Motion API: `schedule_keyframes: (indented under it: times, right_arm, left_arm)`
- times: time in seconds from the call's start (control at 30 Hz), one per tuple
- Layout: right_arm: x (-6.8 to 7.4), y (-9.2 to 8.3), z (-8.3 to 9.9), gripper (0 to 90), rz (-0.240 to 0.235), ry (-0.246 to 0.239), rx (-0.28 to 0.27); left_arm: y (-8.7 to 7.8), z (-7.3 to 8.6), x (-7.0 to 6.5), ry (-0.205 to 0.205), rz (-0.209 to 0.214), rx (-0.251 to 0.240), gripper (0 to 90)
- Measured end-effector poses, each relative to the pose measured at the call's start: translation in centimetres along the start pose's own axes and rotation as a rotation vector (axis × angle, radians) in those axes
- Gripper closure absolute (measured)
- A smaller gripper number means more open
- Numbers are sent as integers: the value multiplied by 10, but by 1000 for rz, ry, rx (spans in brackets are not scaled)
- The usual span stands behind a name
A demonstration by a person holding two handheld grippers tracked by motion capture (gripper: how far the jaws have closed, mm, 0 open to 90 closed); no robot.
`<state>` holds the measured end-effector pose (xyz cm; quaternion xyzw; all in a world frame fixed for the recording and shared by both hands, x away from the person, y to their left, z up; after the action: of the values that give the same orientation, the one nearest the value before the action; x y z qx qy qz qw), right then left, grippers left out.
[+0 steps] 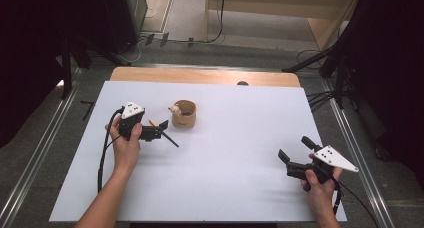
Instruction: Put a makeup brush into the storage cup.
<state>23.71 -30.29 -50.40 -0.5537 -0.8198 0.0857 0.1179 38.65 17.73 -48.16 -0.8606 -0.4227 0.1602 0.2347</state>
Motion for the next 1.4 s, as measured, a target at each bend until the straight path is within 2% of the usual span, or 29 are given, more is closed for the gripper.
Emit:
schedule_keyframes:
  times: [0.17, 0.23, 0.3, 0.4, 0.47, 0.6, 0.67, 0.8, 0.87, 1.1, 1.2, 1.3, 1.4]
  right_arm:
    - [0, 0, 0, 14, 0, 1, 2]
    - [-1, 0, 0, 14, 2, 2, 3]
    - [-1, 0, 0, 14, 2, 1, 4]
    - [0, 1, 1, 14, 1, 0, 5]
    - [0, 1, 1, 14, 3, 0, 7]
    - [-1, 1, 1, 14, 5, 5, 8]
    - [0, 1, 1, 14, 4, 3, 10]
    - [0, 2, 1, 14, 2, 2, 11]
    - [0, 2, 1, 14, 5, 3, 12]
    - [-2, 2, 1, 14, 10, 7, 12]
    - [-2, 2, 1, 14, 11, 5, 13]
    - [-2, 2, 1, 14, 13, 5, 13]
    - [-1, 2, 2, 14, 12, 4, 16]
  left_arm:
    - [6, 3, 0, -24, -21, 86, 0]
    - [9, 4, 0, -37, -46, 125, 0]
    - [11, 4, 0, -49, -45, 160, 0]
    - [16, 4, -2, -74, -70, 209, 3]
    - [18, 5, -2, -82, -101, 240, 36]
    - [23, 7, -2, -109, -121, 303, 44]
    - [25, 6, -3, -128, -128, 326, 48]
    - [31, 6, -6, -136, -140, 368, 52]
    - [34, 6, -7, -140, -164, 392, 53]
    - [43, 10, -9, -191, -163, 460, 62]
    - [45, 11, -10, -185, -190, 471, 76]
    - [45, 11, -12, -148, -238, 487, 156]
    - [44, 11, -13, -130, -239, 495, 189]
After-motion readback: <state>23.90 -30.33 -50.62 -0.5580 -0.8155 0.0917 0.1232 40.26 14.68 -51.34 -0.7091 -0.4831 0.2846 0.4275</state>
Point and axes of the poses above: each handheld gripper's, and its own axes: y roughly forward along the jaws, z roughly out of its underside, x roughly to its left, the point moved 3 cm from there along y, roughly forward along the jaws, and after that the axes turned 2 degrees about z, right-handed, at the moved point
